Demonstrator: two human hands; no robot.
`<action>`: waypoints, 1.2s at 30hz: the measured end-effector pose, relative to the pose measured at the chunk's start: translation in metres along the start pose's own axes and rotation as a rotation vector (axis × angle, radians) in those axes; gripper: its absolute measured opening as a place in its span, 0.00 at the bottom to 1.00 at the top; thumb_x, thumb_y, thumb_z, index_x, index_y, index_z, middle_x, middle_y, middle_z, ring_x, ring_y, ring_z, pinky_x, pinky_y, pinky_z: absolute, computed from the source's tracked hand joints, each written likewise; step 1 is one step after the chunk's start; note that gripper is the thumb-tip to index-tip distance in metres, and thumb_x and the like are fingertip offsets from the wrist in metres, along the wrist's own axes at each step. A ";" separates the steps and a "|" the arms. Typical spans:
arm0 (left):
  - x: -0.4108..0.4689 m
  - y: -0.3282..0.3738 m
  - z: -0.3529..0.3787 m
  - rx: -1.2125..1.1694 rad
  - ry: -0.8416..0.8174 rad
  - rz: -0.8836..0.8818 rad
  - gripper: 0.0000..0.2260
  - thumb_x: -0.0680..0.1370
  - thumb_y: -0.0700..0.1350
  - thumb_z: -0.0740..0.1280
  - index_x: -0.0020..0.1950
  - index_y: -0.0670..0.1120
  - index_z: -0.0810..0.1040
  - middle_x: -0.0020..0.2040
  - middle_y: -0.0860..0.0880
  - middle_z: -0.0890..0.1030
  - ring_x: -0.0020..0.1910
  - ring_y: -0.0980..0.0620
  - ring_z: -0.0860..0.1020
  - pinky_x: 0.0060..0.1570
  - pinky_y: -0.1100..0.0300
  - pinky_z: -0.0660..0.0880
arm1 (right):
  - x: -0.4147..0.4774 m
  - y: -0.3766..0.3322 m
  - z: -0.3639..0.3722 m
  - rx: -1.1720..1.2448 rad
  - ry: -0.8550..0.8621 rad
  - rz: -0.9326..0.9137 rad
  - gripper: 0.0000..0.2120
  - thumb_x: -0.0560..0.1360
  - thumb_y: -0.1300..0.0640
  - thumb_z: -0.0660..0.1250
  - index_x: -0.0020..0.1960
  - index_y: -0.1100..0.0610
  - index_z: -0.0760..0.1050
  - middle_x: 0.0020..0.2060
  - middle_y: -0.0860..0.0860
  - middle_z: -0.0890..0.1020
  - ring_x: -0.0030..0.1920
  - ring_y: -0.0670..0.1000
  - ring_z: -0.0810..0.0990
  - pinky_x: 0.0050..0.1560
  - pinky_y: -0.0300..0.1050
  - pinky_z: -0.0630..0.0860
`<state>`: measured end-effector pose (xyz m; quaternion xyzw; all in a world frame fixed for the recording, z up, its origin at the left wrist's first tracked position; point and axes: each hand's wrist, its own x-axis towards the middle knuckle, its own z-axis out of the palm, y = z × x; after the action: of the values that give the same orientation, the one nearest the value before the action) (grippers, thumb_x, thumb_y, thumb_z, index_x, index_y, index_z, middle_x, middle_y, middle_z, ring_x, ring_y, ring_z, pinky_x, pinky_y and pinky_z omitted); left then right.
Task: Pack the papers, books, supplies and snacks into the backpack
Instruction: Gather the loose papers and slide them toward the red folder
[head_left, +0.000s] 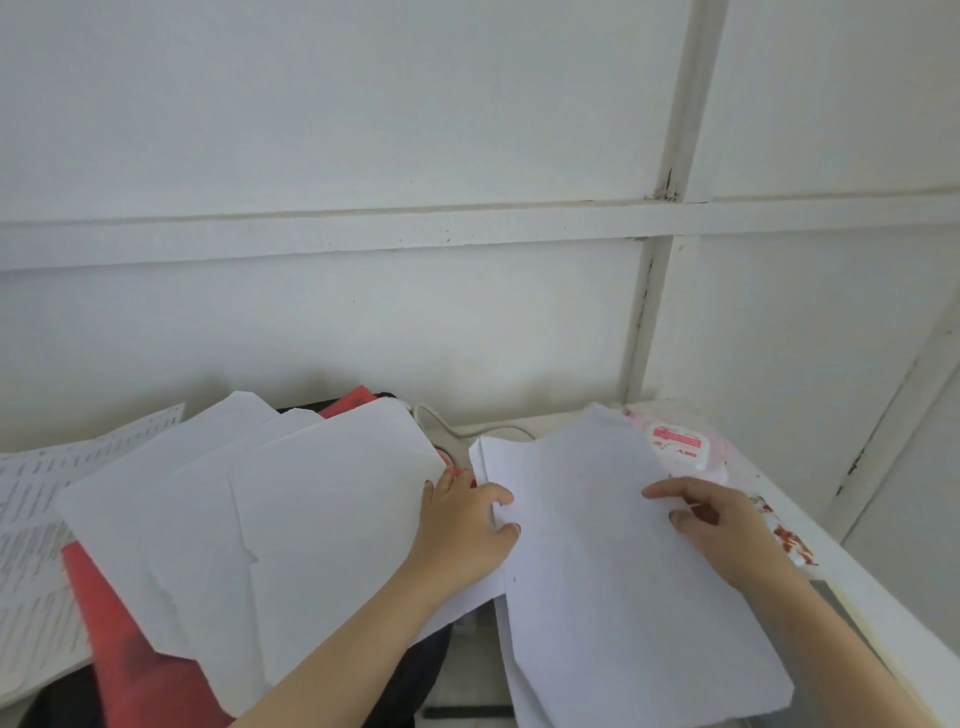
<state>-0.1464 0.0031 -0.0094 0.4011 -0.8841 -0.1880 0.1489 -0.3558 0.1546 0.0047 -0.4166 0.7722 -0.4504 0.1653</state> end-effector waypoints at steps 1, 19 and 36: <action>0.002 -0.001 0.000 -0.065 0.026 0.012 0.12 0.75 0.52 0.65 0.58 0.55 0.76 0.57 0.53 0.74 0.68 0.49 0.63 0.69 0.53 0.56 | 0.001 -0.004 -0.001 0.031 0.015 -0.023 0.21 0.74 0.71 0.60 0.42 0.47 0.80 0.42 0.43 0.79 0.27 0.42 0.69 0.25 0.31 0.63; 0.039 0.042 -0.086 -0.815 0.304 0.008 0.13 0.76 0.38 0.63 0.55 0.54 0.76 0.42 0.51 0.75 0.35 0.53 0.72 0.30 0.67 0.72 | 0.056 -0.093 -0.014 -0.099 0.243 -0.375 0.17 0.74 0.68 0.61 0.48 0.49 0.81 0.44 0.47 0.72 0.38 0.43 0.73 0.40 0.23 0.66; -0.057 -0.087 -0.097 -0.538 0.468 -0.468 0.13 0.73 0.38 0.66 0.53 0.53 0.77 0.48 0.55 0.78 0.48 0.53 0.76 0.44 0.66 0.71 | 0.054 -0.113 0.122 -0.210 -0.376 -0.320 0.14 0.75 0.60 0.62 0.54 0.45 0.77 0.49 0.43 0.80 0.42 0.44 0.77 0.43 0.38 0.73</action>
<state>-0.0131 -0.0263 0.0310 0.5697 -0.6309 -0.3445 0.3983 -0.2550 0.0162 0.0397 -0.6247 0.6946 -0.3032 0.1883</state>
